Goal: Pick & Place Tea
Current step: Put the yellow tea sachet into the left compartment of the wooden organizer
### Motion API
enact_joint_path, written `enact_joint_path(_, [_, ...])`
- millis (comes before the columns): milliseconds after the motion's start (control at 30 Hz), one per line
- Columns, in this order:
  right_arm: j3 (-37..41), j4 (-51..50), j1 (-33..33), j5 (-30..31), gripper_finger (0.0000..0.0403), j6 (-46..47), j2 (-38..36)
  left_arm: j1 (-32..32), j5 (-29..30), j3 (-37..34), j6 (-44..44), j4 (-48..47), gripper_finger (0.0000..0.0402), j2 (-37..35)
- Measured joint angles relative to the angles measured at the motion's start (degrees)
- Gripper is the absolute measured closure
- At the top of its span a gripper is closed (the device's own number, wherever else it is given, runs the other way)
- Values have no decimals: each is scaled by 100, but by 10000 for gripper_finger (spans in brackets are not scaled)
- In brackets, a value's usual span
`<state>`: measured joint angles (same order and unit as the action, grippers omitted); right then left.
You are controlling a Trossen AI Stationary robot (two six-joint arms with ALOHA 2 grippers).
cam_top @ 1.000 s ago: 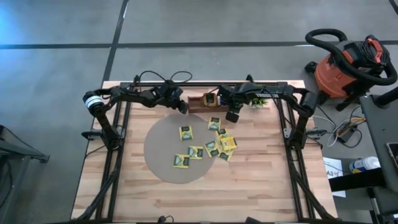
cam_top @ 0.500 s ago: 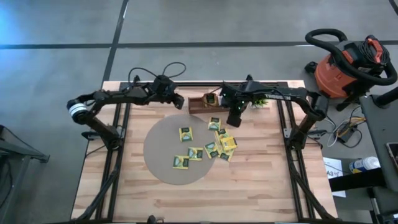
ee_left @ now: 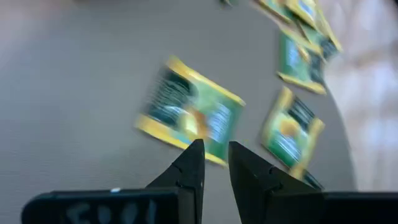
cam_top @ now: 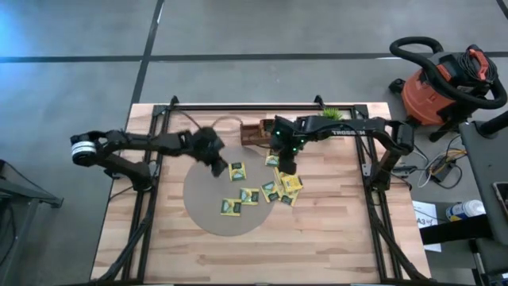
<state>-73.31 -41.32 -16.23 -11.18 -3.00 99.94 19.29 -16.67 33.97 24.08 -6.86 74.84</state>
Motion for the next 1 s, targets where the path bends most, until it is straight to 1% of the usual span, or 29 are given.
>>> enact_joint_path(67, [-29, 403, -1, -62, 311, 185, 93, -410, 128, -153, 385, 424, 335, 68])
enact_joint_path(167, [-63, 846, 0, -121, 304, 592, 285, -929, 773, -315, 905, 878, 335, 186])
enact_joint_path(233, [-96, 967, 32, -146, 300, 861, 452, -1138, 1183, -351, 1086, 932, 335, 299])
enact_joint_path(367, [-145, 1083, 142, -409, 298, 953, 727, -1254, 1642, -382, 1406, 893, 335, 603])
enact_joint_path(500, [-147, 1365, 332, -394, 303, 949, 935, -1228, 2144, -384, 1563, 1106, 335, 908])
enact_joint_path(567, [-147, 1653, 413, -392, 305, 924, 1070, -1219, 2228, -343, 1565, 1398, 335, 1091])
enact_joint_path(700, [-218, 2211, 548, -384, 309, 909, 1359, -1215, 2215, -169, 1554, 1739, 335, 1447])
enact_joint_path(767, [-339, 2237, 584, -275, 310, 950, 1536, -1222, 2215, -51, 1517, 1740, 335, 1617])
enact_joint_path(867, [-460, 2136, 578, 6, 307, 1292, 1716, -1224, 2188, 83, 1510, 1749, 335, 1787])
enact_joint_path(1000, [-483, 2025, 505, 68, 296, 1576, 1732, -1241, 2129, 176, 1511, 1618, 335, 1684])
